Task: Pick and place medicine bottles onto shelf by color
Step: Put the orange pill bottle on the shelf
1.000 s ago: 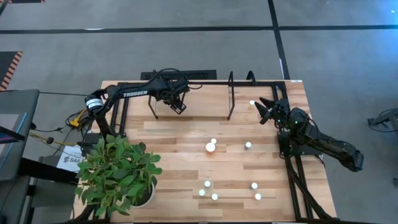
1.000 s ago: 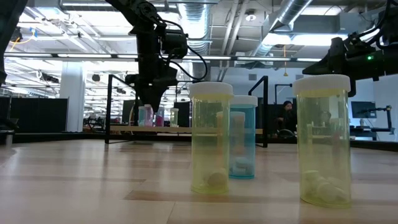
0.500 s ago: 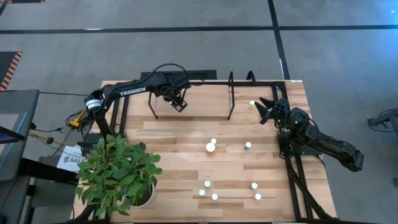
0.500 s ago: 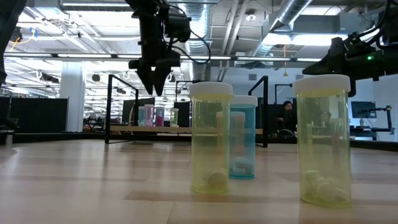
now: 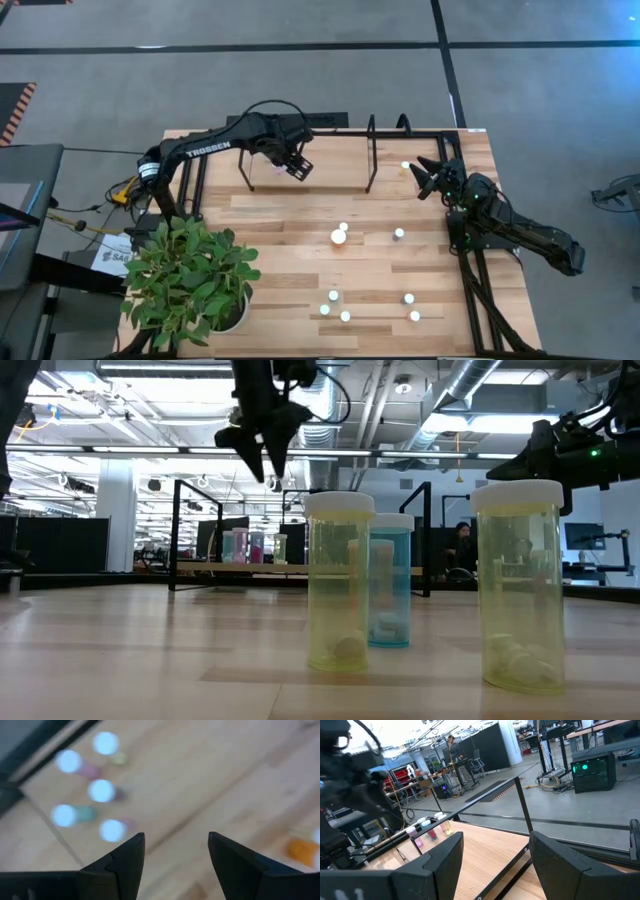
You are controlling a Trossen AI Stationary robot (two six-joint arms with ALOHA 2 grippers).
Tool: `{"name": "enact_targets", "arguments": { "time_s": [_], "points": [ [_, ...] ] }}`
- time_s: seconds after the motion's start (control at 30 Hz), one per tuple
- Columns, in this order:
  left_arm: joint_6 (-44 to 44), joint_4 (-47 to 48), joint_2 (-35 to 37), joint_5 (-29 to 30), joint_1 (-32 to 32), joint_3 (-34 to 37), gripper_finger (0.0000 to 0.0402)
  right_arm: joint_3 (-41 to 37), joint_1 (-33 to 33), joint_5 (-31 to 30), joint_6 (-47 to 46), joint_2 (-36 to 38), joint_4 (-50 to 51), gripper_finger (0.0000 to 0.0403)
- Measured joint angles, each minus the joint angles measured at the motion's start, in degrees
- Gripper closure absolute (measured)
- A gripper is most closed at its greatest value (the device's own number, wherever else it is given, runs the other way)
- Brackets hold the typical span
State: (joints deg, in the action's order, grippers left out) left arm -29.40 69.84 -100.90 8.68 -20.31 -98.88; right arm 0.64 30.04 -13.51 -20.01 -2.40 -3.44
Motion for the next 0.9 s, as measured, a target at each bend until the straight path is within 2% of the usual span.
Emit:
{"name": "enact_targets", "arguments": {
  "time_s": [0.17, 0.27, 0.7, 0.9],
  "points": [
    [-0.83, -0.49, 0.0, -6.2, 4.54, -0.47, 0.0195, 0.0, 0.0, 0.02, 0.0, -0.02, 0.01, 0.0154],
    [-0.38, -1.25, 0.0, -7.75, 8.34, -0.47, 0.0195, -0.02, 0.0, 0.01, 0.02, -0.02, 0.0, 0.0154],
    [-0.07, -0.92, 0.0, -6.27, 26.64, -0.45, 0.0195, 0.0, 0.0, 0.01, 0.02, -0.02, 0.02, 0.0154],
    [-0.28, -3.5, -0.11, -0.95, 37.17, 0.9, 0.0195, -0.01, 0.0, 0.01, 0.01, -0.01, 0.0, 0.0154]
  ]
}}
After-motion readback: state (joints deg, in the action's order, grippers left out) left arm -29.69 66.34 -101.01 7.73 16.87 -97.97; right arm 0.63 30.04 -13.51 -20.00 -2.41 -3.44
